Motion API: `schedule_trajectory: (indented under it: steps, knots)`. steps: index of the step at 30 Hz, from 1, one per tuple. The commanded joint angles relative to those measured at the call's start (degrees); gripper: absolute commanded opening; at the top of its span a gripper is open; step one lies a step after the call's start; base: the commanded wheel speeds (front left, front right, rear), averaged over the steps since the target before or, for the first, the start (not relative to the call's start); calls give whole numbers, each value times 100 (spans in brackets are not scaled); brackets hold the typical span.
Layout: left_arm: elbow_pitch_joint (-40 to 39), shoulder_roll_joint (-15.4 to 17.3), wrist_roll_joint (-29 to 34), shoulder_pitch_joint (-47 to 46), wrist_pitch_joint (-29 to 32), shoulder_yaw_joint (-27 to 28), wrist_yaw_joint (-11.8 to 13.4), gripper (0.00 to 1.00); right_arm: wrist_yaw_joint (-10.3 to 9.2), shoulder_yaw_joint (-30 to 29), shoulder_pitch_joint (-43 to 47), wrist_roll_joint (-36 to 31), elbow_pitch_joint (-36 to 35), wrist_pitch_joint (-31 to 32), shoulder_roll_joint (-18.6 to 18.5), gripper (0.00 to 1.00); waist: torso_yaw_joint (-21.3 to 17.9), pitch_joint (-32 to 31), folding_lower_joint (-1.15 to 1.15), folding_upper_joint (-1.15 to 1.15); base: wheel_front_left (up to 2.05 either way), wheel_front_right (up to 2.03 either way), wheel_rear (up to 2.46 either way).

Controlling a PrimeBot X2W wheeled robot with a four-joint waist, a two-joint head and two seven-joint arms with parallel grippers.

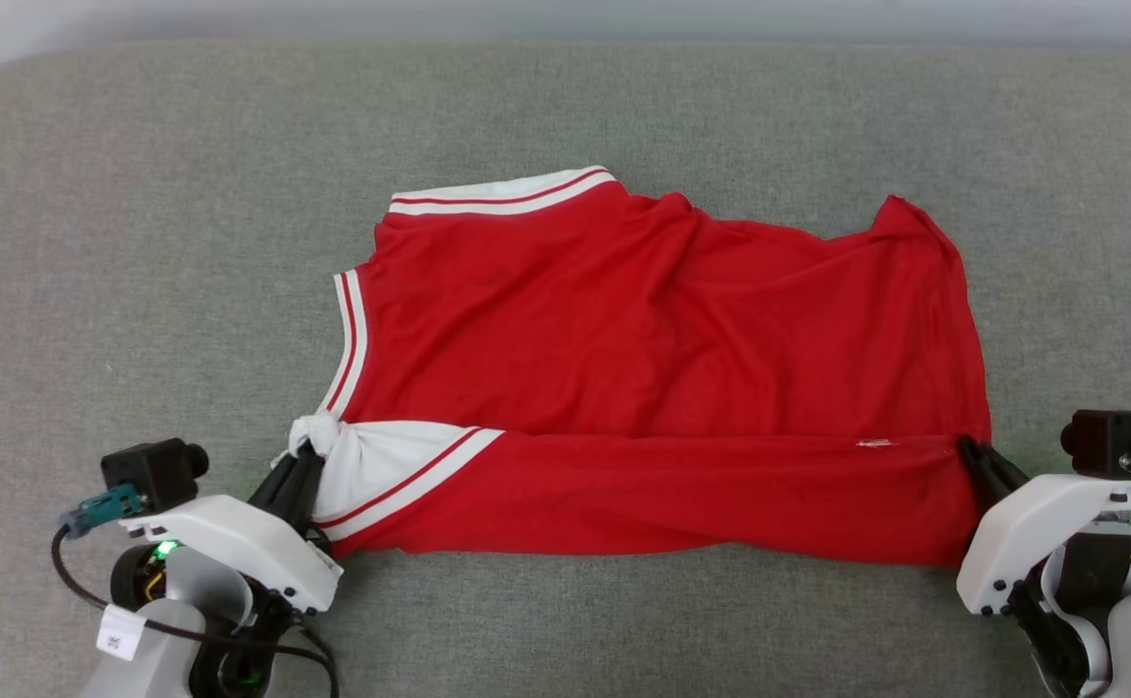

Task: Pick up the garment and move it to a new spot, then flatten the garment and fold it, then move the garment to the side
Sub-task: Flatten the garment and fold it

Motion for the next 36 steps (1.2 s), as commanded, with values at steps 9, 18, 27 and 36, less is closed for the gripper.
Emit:
schedule_trajectory:
  steps: [9, 18, 27, 36]
  knots:
    - [568, 45, -149, -322, -87, -5, -170, 100, -6, 215, -176, 128, 418, -1288, -8, 100, -32, -180, -1, 0, 0, 0, 0]
    - [373, 618, -302, -276, 734, 81, 28, 100, -5, 152, 206, 5, 189, -2191, 80, 100, -51, -735, -1, 0, 0, 0, 0]
    - [-750, 1408, -908, 172, 2814, -77, 330, 100, -5, 194, 627, -83, -338, -2010, 174, 100, -270, -936, -1, 0, 0, 0, 0]
    - [-1428, 1577, -1418, 552, 3823, -102, 856, 100, -5, 212, 625, -37, -585, -1850, 211, 100, -525, -632, -1, 0, 0, 0, 0]
